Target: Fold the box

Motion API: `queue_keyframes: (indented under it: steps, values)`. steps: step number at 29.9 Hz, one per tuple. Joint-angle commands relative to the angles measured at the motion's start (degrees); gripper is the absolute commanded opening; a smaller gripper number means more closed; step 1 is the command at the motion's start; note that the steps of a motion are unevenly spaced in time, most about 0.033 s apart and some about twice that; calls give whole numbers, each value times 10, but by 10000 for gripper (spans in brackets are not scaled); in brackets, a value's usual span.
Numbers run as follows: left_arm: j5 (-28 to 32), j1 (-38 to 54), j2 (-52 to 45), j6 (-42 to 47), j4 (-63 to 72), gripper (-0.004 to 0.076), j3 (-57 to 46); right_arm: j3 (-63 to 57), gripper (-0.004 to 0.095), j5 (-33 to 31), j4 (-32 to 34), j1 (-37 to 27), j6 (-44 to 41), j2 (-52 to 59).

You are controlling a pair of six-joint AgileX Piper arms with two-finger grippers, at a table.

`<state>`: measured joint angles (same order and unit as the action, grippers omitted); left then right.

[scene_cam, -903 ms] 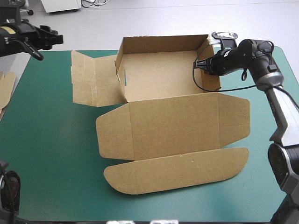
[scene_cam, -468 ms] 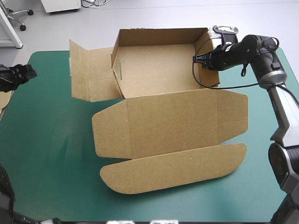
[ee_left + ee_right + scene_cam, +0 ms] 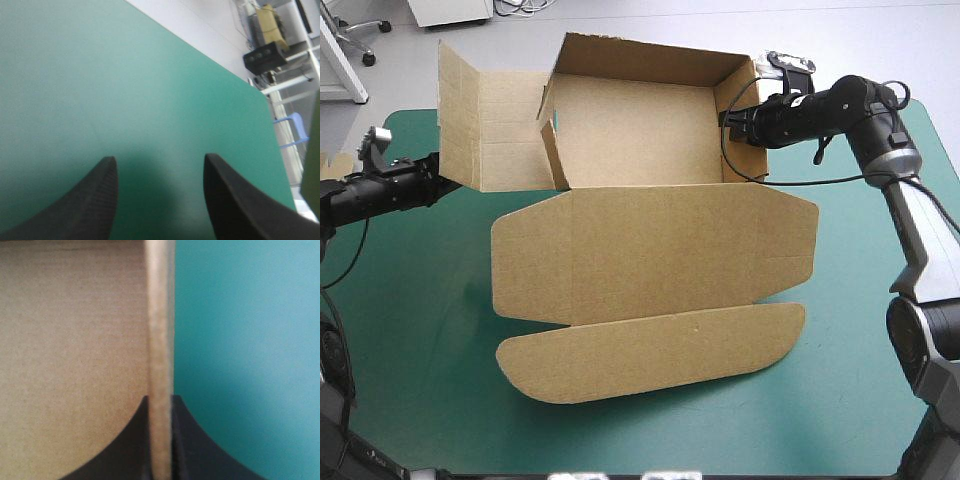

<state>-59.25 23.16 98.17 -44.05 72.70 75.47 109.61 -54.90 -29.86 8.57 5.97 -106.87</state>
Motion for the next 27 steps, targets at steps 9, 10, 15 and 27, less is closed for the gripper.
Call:
queue_keyframes:
  steps: [9, 10, 15, 27]
  values:
    - [-104, -72, -19, -47, 242, 377, 14, 22, -18, 39, -14, -1, 4, 17]
    - [-118, -75, -19, -52, 268, 377, 14, 22, -18, 41, -13, -1, 4, 17]
    - [-148, -118, -19, -48, 301, 377, 38, 22, -18, 47, -7, -1, 4, 17]
    - [-131, -174, -19, 20, 212, 377, 182, 22, -18, 45, 2, -1, -3, 17]
